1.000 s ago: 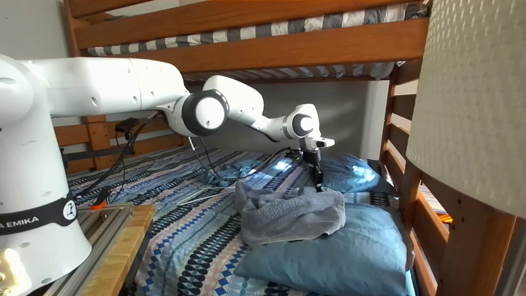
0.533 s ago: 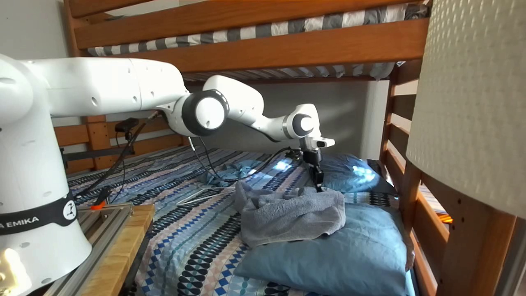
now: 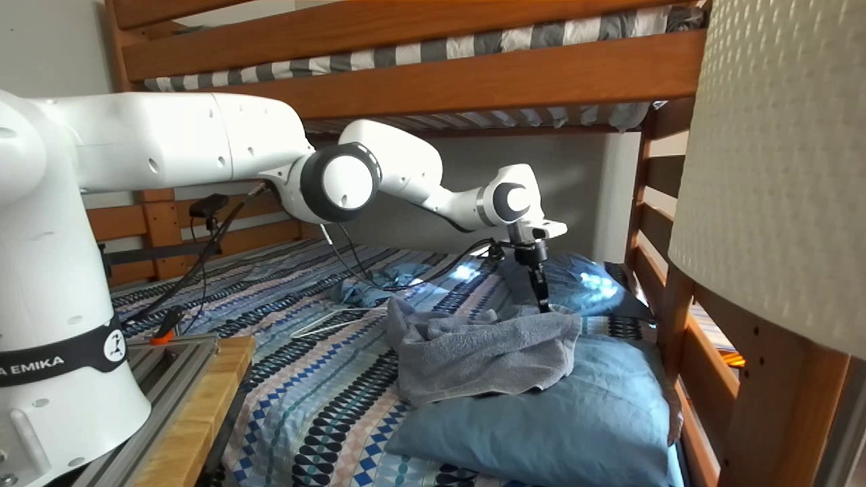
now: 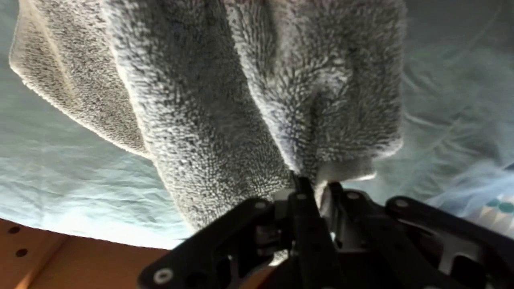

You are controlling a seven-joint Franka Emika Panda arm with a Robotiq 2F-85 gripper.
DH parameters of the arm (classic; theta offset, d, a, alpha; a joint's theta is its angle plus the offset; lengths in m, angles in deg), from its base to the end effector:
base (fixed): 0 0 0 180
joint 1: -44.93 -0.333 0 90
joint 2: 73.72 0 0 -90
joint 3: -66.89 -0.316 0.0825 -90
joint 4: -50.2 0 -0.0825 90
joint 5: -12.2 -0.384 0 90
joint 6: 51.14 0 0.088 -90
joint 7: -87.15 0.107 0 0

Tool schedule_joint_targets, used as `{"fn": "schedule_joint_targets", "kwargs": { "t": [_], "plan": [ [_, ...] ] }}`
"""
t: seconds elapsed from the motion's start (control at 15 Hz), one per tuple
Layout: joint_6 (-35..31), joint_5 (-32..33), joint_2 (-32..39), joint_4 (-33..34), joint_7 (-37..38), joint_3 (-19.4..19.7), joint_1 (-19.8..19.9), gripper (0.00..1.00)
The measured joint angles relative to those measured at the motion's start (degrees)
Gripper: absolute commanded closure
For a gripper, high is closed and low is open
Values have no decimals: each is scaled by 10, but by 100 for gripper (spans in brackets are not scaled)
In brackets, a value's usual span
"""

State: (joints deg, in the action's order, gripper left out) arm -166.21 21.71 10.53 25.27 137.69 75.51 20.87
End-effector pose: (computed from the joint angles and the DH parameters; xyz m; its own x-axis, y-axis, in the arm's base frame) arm 0.7612 0.2839 0.1423 0.8867 -0.3617 0.2878 -0.4092 -0.9039 0.1246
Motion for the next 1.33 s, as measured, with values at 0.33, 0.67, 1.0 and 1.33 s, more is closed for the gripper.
{"fn": "schedule_joint_targets", "kwargs": {
  "t": [0.33, 0.67, 1.0, 1.33],
  "plan": [
    [-23, 0, -27, 3, 108, 11, 26, 97],
    [-30, 0, -61, 4, 218, 23, 51, 97],
    [-30, 0, -84, 5, 326, 38, 88, 97],
    [-30, 0, -100, 5, 446, 56, 114, 97]
  ]
}}
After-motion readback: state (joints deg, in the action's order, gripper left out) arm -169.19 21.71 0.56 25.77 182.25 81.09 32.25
